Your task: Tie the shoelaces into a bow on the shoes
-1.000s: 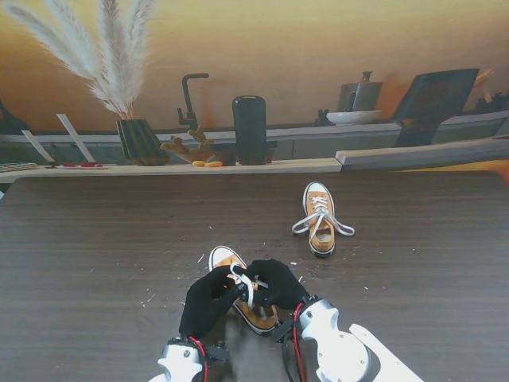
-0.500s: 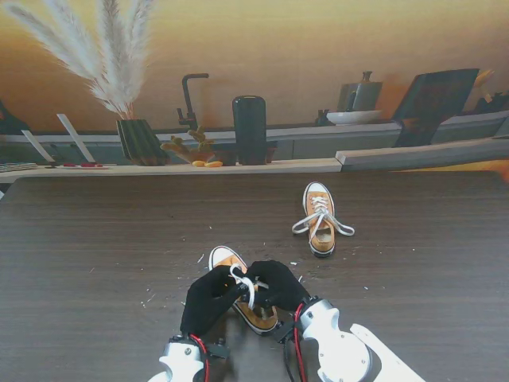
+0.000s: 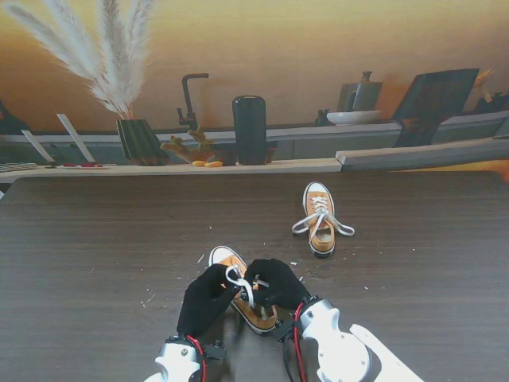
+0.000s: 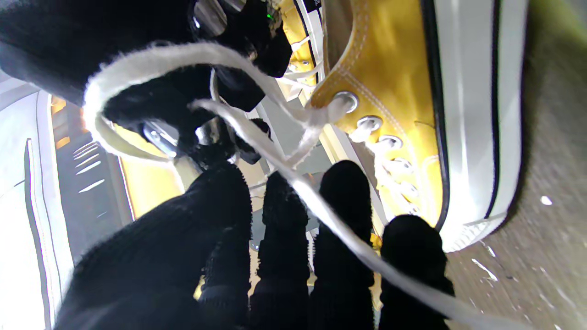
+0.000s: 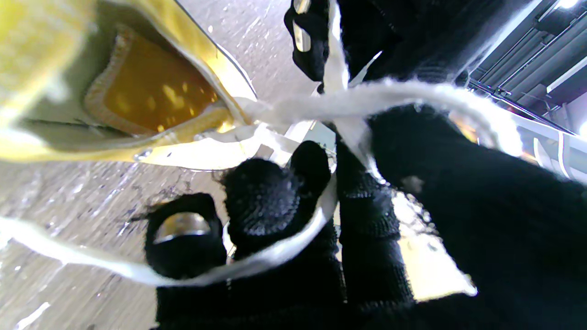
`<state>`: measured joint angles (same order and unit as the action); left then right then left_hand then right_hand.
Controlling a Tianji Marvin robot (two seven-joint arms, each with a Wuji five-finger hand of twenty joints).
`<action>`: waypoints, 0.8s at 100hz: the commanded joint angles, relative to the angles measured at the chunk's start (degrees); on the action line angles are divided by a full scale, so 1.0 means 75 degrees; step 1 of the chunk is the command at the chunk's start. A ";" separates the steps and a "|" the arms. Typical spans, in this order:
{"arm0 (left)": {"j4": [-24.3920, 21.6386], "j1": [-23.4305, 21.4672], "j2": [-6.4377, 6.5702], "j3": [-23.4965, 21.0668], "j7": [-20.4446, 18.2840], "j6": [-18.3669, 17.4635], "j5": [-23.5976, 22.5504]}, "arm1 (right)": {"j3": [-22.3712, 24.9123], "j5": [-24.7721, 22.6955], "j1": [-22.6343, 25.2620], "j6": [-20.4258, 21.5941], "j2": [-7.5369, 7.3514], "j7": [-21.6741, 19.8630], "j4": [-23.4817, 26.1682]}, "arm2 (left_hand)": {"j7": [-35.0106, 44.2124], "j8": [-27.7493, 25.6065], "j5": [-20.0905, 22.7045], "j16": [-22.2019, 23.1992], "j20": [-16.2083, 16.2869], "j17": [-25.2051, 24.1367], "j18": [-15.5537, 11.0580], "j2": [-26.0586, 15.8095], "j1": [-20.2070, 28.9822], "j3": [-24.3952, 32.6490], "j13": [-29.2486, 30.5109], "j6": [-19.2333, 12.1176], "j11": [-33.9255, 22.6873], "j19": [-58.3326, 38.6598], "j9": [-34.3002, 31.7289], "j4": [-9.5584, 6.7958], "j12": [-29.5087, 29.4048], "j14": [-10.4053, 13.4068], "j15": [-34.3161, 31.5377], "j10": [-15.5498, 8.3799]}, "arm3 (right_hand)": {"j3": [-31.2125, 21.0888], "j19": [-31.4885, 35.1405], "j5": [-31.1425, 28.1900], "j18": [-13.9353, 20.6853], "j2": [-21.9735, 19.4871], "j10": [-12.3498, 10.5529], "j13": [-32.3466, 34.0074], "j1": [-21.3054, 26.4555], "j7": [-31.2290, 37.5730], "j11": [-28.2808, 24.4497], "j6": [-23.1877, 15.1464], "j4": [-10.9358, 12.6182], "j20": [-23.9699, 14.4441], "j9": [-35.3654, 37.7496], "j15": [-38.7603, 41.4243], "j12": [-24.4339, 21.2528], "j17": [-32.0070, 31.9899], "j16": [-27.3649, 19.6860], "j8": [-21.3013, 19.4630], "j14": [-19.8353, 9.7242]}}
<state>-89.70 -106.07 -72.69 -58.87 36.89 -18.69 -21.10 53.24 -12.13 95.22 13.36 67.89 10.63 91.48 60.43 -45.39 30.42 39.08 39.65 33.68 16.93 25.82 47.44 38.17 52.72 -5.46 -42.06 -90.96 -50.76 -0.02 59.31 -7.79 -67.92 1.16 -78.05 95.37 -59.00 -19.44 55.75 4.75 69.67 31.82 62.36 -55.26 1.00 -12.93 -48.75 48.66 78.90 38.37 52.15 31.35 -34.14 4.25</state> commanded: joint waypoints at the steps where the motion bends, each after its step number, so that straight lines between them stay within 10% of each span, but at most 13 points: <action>1: -0.0068 -0.0057 0.0031 -0.0014 -0.0137 0.0044 -0.0003 | 0.0003 -0.0005 0.0024 0.0013 0.0006 -0.0096 0.0046 | 0.0203 -0.0251 -0.0350 0.0213 0.0141 -0.0053 0.0128 0.0027 -0.0330 0.0244 -0.0066 -0.0049 -0.0134 0.0003 0.0141 -0.0187 0.0110 0.0025 0.0022 -0.0049 | -0.0543 0.0217 -0.0273 0.0028 0.0027 -0.0009 0.0207 0.0177 0.0141 0.0010 -0.0804 0.0335 0.0049 0.0166 0.0028 0.0001 0.0053 -0.0024 -0.0194 -0.0096; 24: -0.0100 -0.0110 0.0056 -0.0051 -0.0234 0.0033 0.0023 | -0.0001 0.0000 0.0030 0.0005 0.0006 -0.0098 0.0041 | 0.0333 -0.0652 -0.0586 0.0241 0.0146 -0.0191 0.0178 0.0010 -0.0599 0.0692 -0.0253 -0.0047 -0.0016 0.0131 0.0329 -0.0372 0.0123 -0.0087 0.0112 0.0025 | -0.0530 0.0216 -0.0267 0.0027 0.0006 0.0006 0.0197 0.0176 0.0134 0.0015 -0.0803 0.0336 0.0049 0.0163 0.0025 0.0000 0.0051 -0.0023 -0.0196 -0.0082; 46: -0.0031 -0.0030 0.0019 0.0035 -0.0010 -0.0040 -0.0149 | -0.0007 0.0015 0.0032 0.0017 -0.0001 -0.0129 0.0039 | -0.2948 0.1960 -0.0331 0.0279 0.0160 -0.0201 0.0014 -0.0082 -0.0792 -0.0682 -0.0205 0.0085 0.0042 0.0134 0.0296 -0.0502 -0.0276 0.0066 0.0125 -0.0089 | -0.0501 0.0213 -0.0252 0.0024 -0.0023 -0.0001 0.0194 0.0168 0.0123 0.0011 -0.0812 0.0335 0.0048 0.0177 0.0030 0.0004 0.0042 -0.0019 -0.0197 -0.0068; 80: 0.0031 0.0081 -0.0003 0.0182 0.0012 0.0009 -0.0139 | -0.0035 0.0027 0.0022 0.0062 -0.0010 -0.0167 0.0014 | -0.3131 0.2328 0.0711 0.0263 0.0119 -0.0123 -0.0050 0.0183 -0.0011 -0.1192 -0.0037 -0.0641 0.0054 0.0108 -0.0194 -0.0028 -0.0235 0.0169 0.0102 -0.0157 | -0.0458 0.0212 -0.0250 0.0018 -0.0041 -0.0002 0.0194 0.0161 0.0109 0.0015 -0.0824 0.0339 0.0044 0.0203 0.0034 0.0007 0.0031 -0.0013 -0.0195 -0.0056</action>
<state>-89.33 -105.64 -72.50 -57.88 38.10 -18.78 -22.08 53.13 -12.04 95.25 13.52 67.86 10.35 91.49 35.89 -29.18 34.17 39.13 39.73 32.38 16.93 25.65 44.09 33.30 51.84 -4.79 -41.65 -89.80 -50.93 -2.33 57.74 -8.28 -67.70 1.16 -78.05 95.37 -59.00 -19.44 55.77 4.75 69.67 31.82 62.37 -55.25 0.96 -12.93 -48.75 48.66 78.90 38.37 52.15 31.35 -34.14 4.25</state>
